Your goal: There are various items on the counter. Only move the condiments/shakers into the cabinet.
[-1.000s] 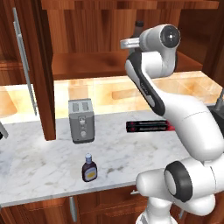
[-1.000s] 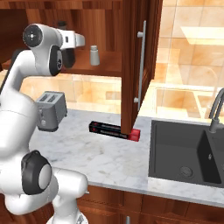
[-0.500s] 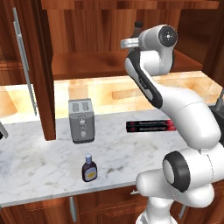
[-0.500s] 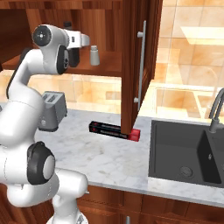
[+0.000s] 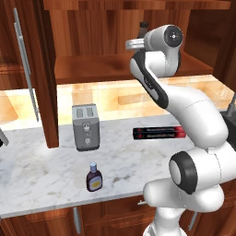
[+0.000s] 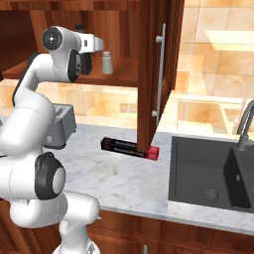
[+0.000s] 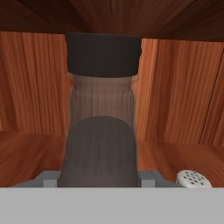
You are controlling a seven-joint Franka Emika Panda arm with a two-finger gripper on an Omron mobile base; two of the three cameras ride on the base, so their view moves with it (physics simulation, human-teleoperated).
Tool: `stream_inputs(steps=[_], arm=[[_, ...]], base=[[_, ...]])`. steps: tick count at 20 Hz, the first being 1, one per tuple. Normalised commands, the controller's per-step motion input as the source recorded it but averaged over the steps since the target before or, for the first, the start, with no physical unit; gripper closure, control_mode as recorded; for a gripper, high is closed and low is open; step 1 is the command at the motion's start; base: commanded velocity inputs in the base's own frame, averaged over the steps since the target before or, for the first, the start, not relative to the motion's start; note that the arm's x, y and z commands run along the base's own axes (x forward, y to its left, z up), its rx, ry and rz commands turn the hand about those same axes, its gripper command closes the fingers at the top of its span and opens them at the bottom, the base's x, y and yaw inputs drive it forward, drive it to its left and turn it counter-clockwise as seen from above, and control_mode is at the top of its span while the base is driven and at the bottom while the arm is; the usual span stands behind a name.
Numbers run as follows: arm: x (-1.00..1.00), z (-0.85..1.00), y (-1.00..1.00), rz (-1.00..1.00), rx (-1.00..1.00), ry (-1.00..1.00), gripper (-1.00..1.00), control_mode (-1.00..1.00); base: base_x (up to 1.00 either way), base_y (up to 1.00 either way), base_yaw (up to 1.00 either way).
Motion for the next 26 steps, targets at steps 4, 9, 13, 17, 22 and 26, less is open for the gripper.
stream_inputs(steps=[4,9,13,17,22,26], arm=[[0.18,-0.14,0.00,0.00,0.00,0.00,1.00,-1.00],[0.11,-0.17,0.00,0.00,0.00,0.00,-1.00,-1.00],[0.01,-0.04,0.00,0.00,0.00,0.00,-1.00,-1.00],[0.00,0.00,0.00,0.00,0.00,-0.03,-1.00,-1.00],[-0.49,0.05,0.00,0.00,0.00,-0.03,-1.00,-1.00],[-0.90,0.07,0.00,0.00,0.00,-0.02,-1.00,-1.00]], base=[[0.00,0.00,0.00],[0.00,0.00,0.00],[0.00,0.00,0.00],[0.00,0.00,0.00],[0.00,0.00,0.00],[0.00,0.00,0.00]])
